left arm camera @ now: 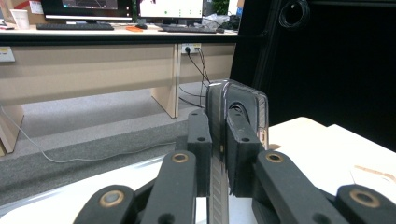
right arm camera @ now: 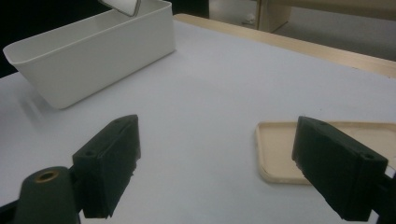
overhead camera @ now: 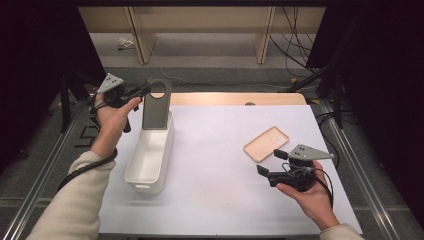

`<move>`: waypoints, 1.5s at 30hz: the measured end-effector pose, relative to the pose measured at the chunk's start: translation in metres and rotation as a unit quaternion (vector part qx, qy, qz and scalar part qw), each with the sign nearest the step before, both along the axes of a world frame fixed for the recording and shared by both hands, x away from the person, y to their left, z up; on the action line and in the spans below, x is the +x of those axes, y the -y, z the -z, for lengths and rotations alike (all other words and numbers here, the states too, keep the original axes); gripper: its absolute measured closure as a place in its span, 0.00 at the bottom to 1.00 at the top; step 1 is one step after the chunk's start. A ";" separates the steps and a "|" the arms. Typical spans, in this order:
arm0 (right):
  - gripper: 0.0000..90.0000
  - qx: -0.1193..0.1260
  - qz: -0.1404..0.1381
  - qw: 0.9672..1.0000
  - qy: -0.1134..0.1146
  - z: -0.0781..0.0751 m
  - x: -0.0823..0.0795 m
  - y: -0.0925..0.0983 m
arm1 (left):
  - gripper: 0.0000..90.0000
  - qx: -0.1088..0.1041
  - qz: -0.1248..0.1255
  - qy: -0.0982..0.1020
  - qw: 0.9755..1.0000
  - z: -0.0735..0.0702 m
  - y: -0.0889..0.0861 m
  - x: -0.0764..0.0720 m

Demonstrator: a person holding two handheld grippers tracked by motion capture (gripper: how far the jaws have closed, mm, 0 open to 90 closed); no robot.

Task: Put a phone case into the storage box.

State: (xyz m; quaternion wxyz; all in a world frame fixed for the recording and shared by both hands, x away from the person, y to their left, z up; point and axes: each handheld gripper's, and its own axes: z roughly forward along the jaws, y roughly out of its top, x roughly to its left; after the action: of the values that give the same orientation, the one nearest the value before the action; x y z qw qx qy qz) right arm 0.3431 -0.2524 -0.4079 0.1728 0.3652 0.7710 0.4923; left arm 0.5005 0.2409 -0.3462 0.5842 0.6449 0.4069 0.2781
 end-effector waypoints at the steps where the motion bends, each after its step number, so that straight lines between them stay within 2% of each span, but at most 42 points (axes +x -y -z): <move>1: 0.18 0.000 0.000 1.000 0.000 0.000 0.000 0.000 | 0.91 0.000 -0.001 0.000 1.000 0.001 0.000 0.001; 45: 0.18 0.002 -0.001 1.000 -0.003 0.001 0.001 0.000 | 0.90 0.032 -0.018 -0.051 0.998 0.029 0.000 0.027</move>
State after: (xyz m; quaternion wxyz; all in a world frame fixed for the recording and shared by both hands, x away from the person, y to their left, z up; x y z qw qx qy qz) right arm 0.3437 -0.2527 -0.4087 0.1696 0.3664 0.7706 0.4932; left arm 0.5276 0.2405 -0.3751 0.5365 0.6691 0.4390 0.2678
